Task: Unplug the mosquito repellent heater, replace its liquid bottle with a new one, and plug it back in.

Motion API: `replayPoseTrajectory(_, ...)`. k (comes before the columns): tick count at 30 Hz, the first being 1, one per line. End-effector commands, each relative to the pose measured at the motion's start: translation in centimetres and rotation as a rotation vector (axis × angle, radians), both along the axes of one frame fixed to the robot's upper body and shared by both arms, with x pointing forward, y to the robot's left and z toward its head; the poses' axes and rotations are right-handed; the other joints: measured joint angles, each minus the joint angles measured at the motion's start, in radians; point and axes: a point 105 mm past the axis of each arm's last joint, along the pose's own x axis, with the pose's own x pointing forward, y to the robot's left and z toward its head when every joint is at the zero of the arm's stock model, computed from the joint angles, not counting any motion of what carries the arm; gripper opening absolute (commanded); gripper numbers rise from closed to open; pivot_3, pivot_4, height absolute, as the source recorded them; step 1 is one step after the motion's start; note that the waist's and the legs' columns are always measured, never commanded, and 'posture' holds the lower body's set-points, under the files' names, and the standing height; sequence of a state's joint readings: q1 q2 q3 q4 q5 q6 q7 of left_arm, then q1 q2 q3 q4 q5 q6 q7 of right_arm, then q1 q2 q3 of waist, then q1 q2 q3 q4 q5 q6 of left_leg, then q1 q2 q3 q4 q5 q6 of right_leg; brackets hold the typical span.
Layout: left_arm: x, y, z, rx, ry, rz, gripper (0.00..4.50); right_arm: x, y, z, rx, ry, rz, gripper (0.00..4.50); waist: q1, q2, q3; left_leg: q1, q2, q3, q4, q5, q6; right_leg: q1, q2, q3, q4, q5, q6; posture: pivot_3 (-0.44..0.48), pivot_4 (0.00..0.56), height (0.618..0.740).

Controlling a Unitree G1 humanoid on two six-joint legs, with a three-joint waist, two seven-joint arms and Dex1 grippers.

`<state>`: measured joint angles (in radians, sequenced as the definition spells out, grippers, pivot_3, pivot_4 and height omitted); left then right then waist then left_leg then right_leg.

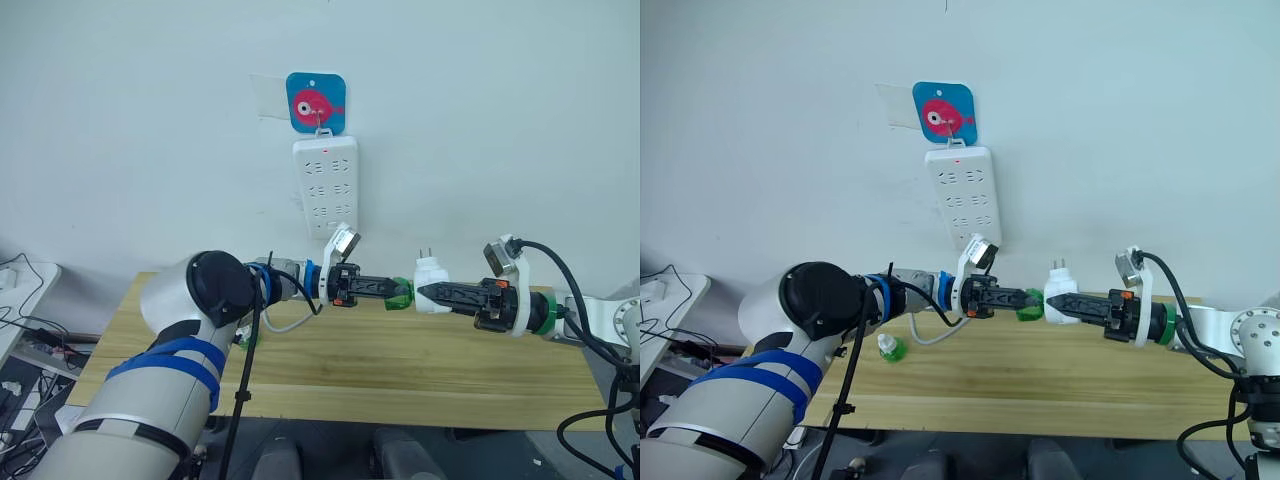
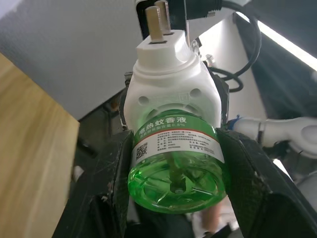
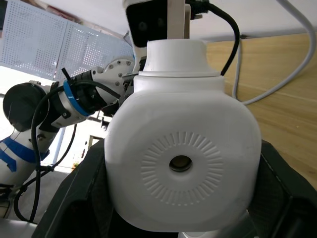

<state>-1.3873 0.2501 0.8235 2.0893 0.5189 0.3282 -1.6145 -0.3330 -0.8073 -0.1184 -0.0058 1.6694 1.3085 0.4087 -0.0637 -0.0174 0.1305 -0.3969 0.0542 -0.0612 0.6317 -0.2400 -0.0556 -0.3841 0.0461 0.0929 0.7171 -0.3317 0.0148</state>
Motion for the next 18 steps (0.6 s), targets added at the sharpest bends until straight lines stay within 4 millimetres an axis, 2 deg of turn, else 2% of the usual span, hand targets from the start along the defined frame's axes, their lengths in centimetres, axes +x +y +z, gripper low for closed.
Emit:
replayPoseTrajectory(1,1.2,1.6,2.6,-0.033,0.11,0.06,2.24,-1.5,0.6,0.0,-0.007,0.008,0.079,3.04,0.0,0.0,0.0,0.0,0.0,0.0,0.0,0.0,0.0,0.0,0.0,0.0,0.0,0.0,0.0,0.013,0.123,0.74)
replayPoseTrajectory(5,0.8,2.3,2.8,-0.011,0.348,0.054,2.24,-1.5,0.8,0.0,-0.015,-0.009,0.088,3.04,-0.001,0.0,0.0,-0.001,0.0,0.0,0.0,0.0,0.0,-0.003,0.0,0.0,-0.001,0.002,-0.004,0.011,0.126,0.74)
replayPoseTrajectory(8,0.6,2.6,2.8,0.0,0.44,0.053,2.24,-1.6,0.9,0.0,-0.019,-0.017,0.092,3.04,-0.001,0.0,0.001,-0.002,0.0,0.0,0.0,0.0,0.0,-0.004,0.0,0.0,-0.001,0.002,-0.004,0.009,0.129,0.74)
replayPoseTrajectory(18,0.2,2.9,2.6,0.01,0.521,0.043,2.24,-1.8,1.3,0.0,-0.026,-0.04,0.107,3.04,-0.001,0.0,0.002,-0.001,0.0,0.0,0.0,0.0,0.0,-0.004,0.0,0.0,-0.001,0.002,-0.004,0.009,0.136,0.74)
